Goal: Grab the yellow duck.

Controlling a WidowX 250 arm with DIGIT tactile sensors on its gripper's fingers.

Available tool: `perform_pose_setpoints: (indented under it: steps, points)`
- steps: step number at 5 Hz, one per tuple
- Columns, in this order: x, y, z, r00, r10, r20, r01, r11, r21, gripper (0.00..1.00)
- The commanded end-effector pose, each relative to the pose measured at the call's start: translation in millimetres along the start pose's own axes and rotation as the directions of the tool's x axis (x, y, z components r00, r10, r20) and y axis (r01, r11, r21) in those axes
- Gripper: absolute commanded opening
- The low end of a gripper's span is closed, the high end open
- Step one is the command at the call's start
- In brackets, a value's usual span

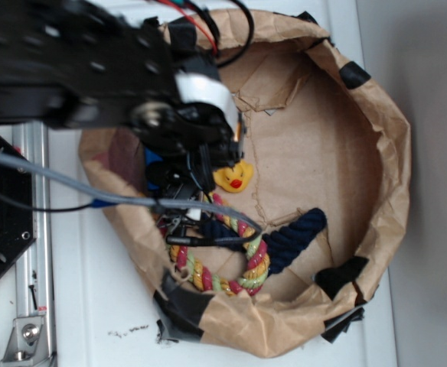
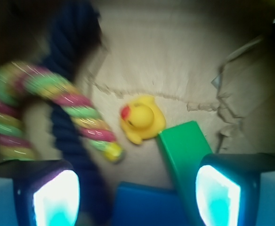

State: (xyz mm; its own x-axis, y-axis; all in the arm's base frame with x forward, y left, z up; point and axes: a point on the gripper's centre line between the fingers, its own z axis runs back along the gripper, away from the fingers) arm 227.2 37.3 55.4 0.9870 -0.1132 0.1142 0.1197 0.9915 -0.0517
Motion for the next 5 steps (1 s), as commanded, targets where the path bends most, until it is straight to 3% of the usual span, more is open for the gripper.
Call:
perform_pose_setpoints:
  steps: [1, 2, 3, 4, 5]
  points:
    - [25, 2, -18, 0.995, -0.097, 0.012, 0.097, 0.995, 0.009, 1.0]
    - [42, -5, -28, 0.991, -0.128, 0.045, 0.129, 0.992, -0.003, 1.0]
    - [38, 0, -37, 0.996, -0.087, 0.016, 0.087, 0.996, 0.018, 0.0]
    - [28, 2, -37, 0.997, -0.07, -0.039, 0.072, 0.997, 0.029, 0.0]
    - [29, 0, -15, 0.998, -0.057, 0.004, 0.057, 0.998, 0.004, 0.0]
